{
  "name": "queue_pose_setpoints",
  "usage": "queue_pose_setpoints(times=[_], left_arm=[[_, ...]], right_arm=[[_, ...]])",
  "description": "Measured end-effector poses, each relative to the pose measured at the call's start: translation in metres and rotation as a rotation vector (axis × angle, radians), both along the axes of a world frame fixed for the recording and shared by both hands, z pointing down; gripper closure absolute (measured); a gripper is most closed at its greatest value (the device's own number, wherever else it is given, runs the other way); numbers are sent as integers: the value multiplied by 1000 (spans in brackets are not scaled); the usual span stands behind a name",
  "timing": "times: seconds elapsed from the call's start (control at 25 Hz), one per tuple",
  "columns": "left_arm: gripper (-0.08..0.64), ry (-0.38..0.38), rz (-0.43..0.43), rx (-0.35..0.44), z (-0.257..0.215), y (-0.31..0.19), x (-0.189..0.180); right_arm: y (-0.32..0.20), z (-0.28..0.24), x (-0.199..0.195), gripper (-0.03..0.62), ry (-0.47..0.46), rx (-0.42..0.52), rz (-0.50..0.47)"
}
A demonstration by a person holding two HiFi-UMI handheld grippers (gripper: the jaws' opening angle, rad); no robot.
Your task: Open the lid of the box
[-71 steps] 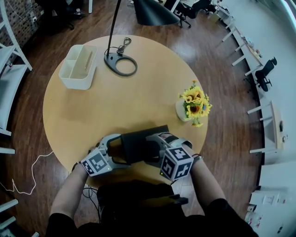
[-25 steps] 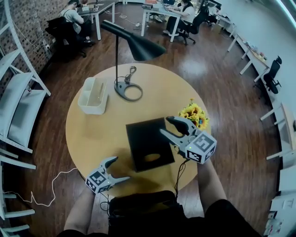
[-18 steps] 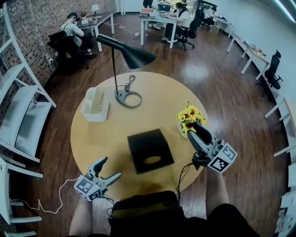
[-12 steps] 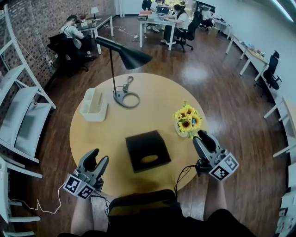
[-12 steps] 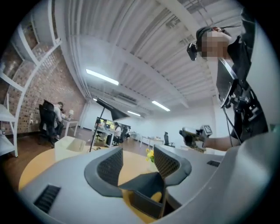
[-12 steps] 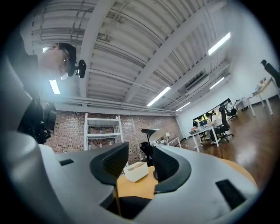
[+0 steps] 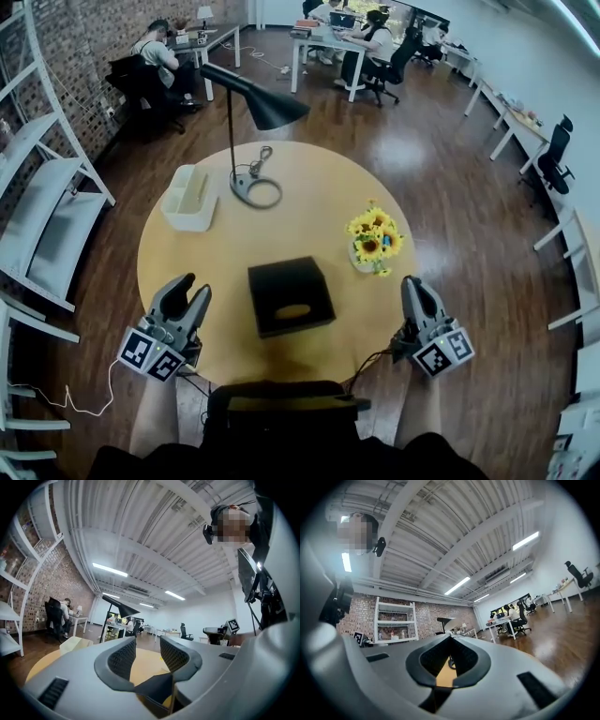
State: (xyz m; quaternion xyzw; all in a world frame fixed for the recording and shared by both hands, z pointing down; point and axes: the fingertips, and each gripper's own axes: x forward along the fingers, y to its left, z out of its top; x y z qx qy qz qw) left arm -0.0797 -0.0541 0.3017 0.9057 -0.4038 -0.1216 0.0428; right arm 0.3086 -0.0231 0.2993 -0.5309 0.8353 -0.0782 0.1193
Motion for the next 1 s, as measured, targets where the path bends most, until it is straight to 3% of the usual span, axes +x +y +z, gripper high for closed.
queue_pose_setpoints(times=[0.28, 0.56, 1.0], left_arm=[[407, 4, -5, -24, 11, 1, 11], [407, 12, -44, -51, 26, -2, -5], [407, 18, -64, -31, 21, -7, -22]], right_arm=[[-3, 13, -16, 592, -7, -34, -40], [-15, 12, -27, 591, 31, -42, -73], [-27, 10, -43, 591, 30, -27, -87]])
